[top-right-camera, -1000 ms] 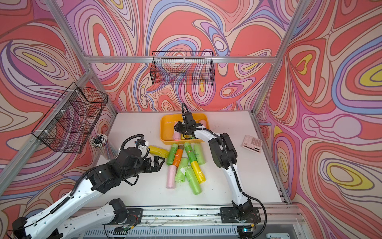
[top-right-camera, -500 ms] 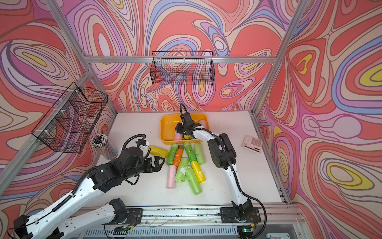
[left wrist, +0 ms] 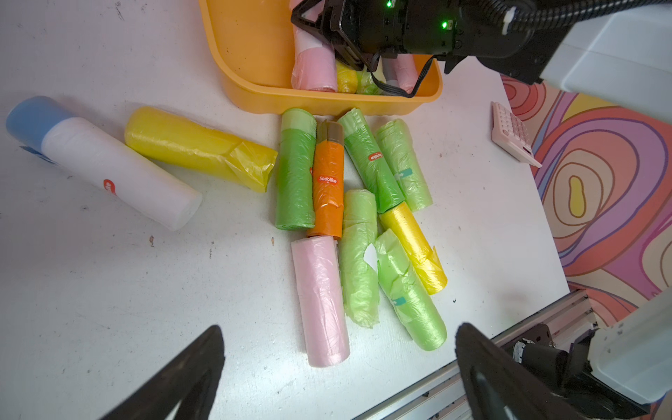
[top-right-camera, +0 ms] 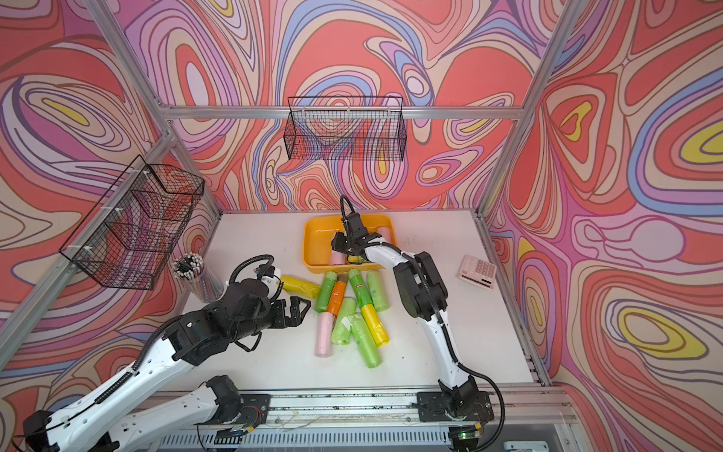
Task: Put the roll of trash bags into the storage box
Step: Place the roll of trash bags in the storage box.
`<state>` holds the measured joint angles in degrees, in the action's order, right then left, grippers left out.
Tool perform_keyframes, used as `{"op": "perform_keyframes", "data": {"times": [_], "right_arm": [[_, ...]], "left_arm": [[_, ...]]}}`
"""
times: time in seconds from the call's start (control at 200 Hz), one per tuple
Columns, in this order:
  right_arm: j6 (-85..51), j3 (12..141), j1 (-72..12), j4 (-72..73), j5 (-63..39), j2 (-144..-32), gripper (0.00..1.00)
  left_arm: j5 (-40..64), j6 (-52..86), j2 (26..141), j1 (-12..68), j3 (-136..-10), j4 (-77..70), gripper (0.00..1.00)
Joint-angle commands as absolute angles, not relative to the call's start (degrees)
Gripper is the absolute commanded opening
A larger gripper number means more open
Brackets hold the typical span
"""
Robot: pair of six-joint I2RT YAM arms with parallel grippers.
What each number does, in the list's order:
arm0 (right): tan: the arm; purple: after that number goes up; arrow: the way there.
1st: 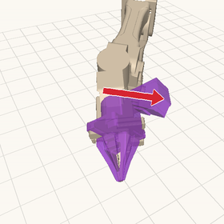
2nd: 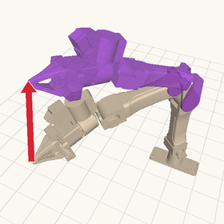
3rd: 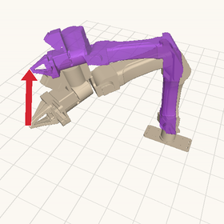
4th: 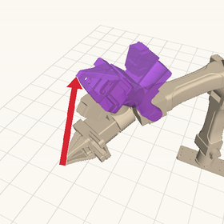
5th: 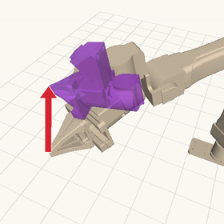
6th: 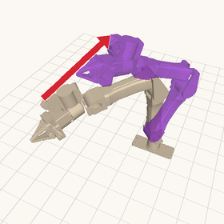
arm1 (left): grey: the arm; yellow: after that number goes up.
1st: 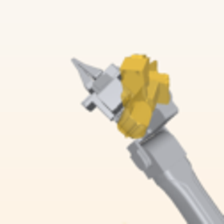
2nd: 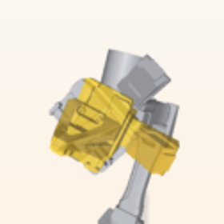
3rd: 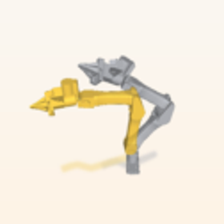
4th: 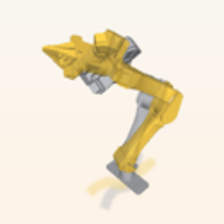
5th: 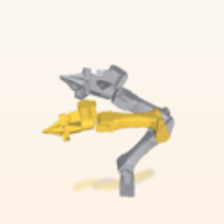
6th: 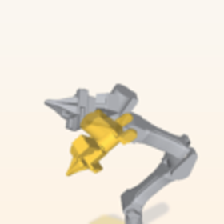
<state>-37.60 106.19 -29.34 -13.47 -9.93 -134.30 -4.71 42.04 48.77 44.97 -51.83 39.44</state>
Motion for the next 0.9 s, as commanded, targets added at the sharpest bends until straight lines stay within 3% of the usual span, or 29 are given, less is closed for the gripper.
{"op": "perform_keyframes", "data": {"times": [0.0,0.331,0.676,0.846,0.886,0.896], "right_arm": [[-37.46,106.18,-29.29,-13.92,-9.05,-130.79,0.51],[-37.30,106.84,-29.29,-15.74,-7.31,-127.83,0.60],[-35.64,102.11,-29.28,-16.91,-4.28,-118.30,0.62],[-34.41,95.59,-29.30,-17.30,-2.91,-109.72,0.77],[-34.00,93.80,-29.34,-17.67,-2.42,-107.41,0.84],[-33.89,93.18,-29.34,-17.86,-2.10,-106.54,0.89]], "left_arm": [[-6.08,41.84,47.40,45.16,-52.03,41.64,1.00],[-7.08,41.31,47.11,45.18,-52.00,42.01,1.00],[-7.54,41.99,47.02,45.17,-52.14,42.72,1.00],[-8.81,42.80,46.33,45.04,-51.47,43.79,1.00],[-9.25,42.94,46.02,45.09,-51.23,43.99,1.00],[-9.37,42.97,45.98,45.13,-51.17,44.00,1.00]]}}
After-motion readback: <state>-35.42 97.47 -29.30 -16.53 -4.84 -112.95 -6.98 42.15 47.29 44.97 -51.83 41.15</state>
